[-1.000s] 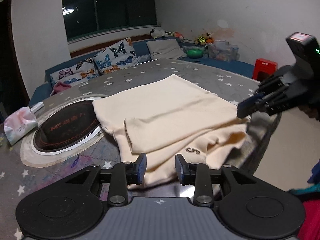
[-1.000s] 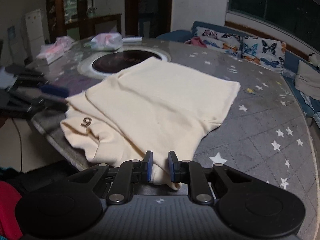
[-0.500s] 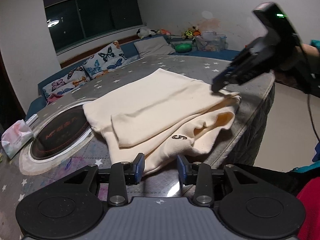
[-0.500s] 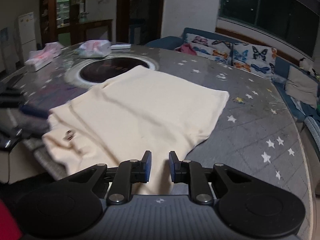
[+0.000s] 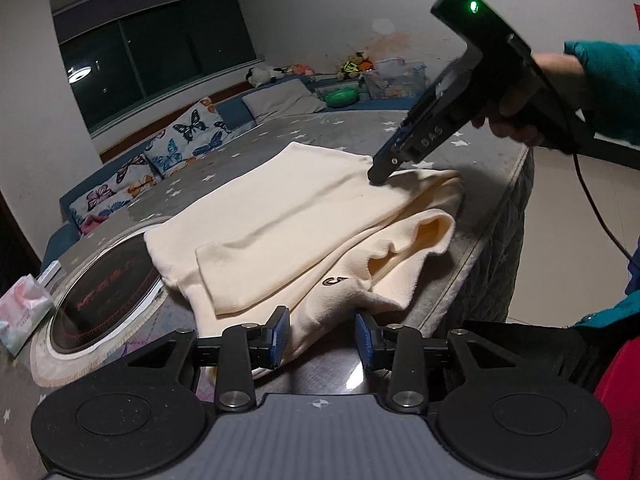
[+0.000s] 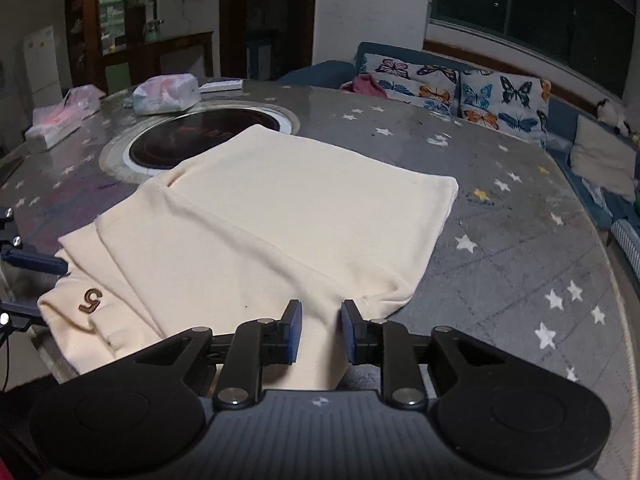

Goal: Fold clothes
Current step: 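Grasp the sweatshirt hem with the left gripper while the right gripper grasps it too, then lift the hem with both grippers and fold it toward the collar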

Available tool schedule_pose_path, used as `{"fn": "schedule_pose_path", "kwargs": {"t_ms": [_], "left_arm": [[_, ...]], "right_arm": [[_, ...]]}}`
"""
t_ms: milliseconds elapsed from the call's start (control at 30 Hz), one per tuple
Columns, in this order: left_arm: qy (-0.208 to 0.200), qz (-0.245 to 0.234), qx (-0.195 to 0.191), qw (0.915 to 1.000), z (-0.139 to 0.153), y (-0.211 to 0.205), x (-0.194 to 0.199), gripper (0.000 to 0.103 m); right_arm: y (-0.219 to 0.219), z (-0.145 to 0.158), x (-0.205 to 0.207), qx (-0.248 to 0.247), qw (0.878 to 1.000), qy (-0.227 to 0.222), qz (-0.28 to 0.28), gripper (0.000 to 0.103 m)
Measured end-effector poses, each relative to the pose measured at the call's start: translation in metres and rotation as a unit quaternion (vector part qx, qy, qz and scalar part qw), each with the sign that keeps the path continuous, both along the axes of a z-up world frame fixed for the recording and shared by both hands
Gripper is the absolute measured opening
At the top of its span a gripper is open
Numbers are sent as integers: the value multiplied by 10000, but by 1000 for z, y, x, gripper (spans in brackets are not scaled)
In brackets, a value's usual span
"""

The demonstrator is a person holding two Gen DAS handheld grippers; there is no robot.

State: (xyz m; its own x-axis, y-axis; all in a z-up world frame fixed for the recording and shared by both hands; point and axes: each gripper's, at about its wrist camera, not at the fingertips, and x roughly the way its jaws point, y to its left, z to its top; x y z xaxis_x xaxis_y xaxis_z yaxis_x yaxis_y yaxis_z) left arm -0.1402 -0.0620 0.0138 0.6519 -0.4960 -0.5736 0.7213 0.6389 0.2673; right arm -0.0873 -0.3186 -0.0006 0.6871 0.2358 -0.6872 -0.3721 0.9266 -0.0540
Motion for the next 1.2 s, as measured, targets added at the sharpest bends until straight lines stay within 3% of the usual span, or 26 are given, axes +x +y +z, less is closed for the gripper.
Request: {"fn": "schedule_pose_path", "kwargs": {"t_ms": [167, 333, 633, 833, 967, 1033, 1133, 1200], "left_arm": [[-49, -97, -25, 9999, -3, -3, 3, 34], [-6, -55, -241, 9997, 4, -4, 10, 11], [277, 302, -795, 9960, 29, -3, 52, 9], [416, 349, -848, 9949, 27, -5, 66, 9], [512, 379, -877, 9941, 24, -2, 67, 10], [545, 392, -891, 9938, 23, 3, 65, 13], [484, 343, -849, 9946, 22, 9, 56, 16], [376, 280, -733, 9962, 20, 12, 48, 20]], "right_arm": [[6, 14, -21, -233, 9990, -84, 373, 21], [10, 24, -44, -474, 9962, -52, 730, 25], [25, 28, -70, -721, 9869, -143, 1433, 51], [40, 16, -63, -750, 9833, -190, 1650, 52], [41, 7, -45, -563, 9860, -67, 1569, 41], [41, 6, -40, -511, 9860, -1, 1590, 24], [39, 9, -35, -400, 9877, 87, 1509, 14], [36, 13, -32, -277, 9893, 110, 1426, 12]]}}
